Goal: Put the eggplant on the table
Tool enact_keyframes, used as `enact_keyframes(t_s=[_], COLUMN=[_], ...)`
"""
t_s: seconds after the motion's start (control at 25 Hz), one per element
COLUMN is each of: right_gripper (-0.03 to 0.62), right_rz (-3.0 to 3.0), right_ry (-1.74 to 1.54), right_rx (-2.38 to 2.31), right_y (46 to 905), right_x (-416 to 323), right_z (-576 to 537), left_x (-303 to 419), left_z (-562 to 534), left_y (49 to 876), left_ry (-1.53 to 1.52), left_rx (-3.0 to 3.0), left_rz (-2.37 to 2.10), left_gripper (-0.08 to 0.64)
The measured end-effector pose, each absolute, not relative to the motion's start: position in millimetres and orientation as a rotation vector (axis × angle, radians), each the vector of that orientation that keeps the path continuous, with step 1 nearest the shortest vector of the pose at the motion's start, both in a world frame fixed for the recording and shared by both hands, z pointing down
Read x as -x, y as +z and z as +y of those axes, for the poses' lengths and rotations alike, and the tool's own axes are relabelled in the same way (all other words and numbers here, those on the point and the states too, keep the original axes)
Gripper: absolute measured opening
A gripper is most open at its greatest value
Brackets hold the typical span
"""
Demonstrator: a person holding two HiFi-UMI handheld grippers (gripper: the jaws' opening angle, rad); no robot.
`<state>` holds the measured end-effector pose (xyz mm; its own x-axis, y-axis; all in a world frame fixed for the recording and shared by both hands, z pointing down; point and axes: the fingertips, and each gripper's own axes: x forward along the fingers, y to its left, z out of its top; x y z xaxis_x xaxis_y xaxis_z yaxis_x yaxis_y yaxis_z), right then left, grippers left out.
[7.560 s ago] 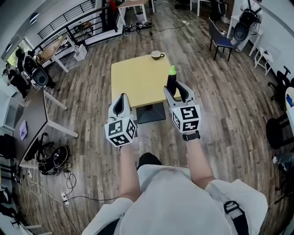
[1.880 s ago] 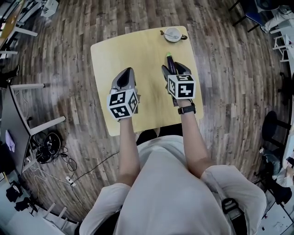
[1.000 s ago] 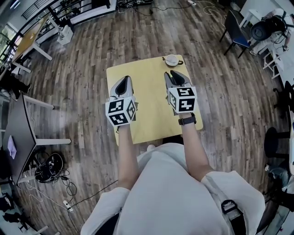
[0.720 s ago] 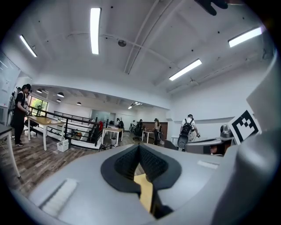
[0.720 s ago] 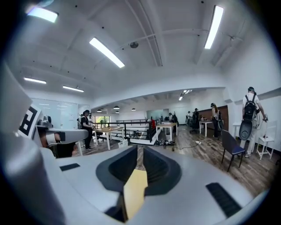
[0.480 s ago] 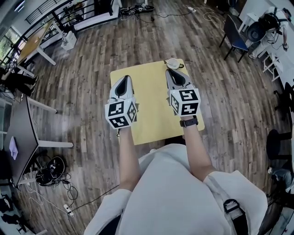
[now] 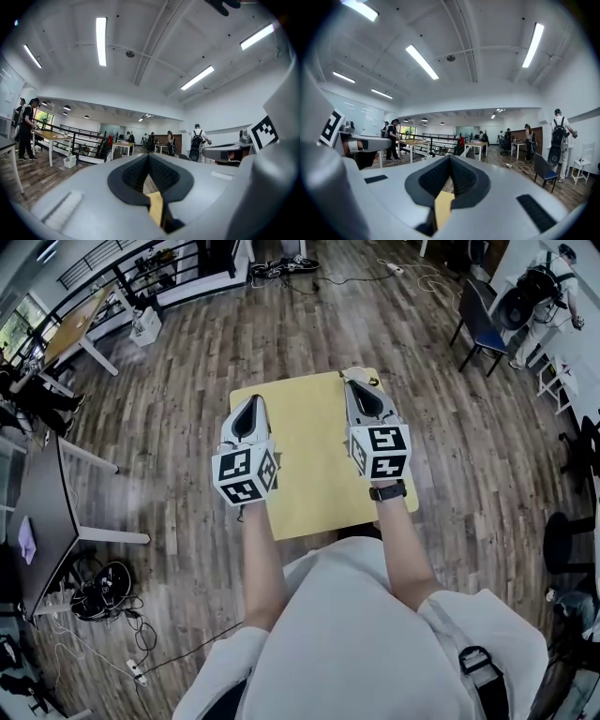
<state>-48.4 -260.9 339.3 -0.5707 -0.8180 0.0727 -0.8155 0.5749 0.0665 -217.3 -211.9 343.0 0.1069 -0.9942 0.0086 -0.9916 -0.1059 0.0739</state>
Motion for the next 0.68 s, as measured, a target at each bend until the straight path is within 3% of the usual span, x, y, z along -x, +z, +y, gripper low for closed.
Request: enact_keyframes(t_s=[0.68], right_gripper=[0.011], right_rz=[-2.604], right_ry=[-0.121], right_rx=[-1.383], right_y=[358.3], right_x=[60.9], right_z=[-281.4], left_x=[237.1], left_z=[-238.0], left_y=[365.3], left_ry=[-0.067], left_rx=[-2.256], left_rz=[-2.021], left_gripper=[0.009])
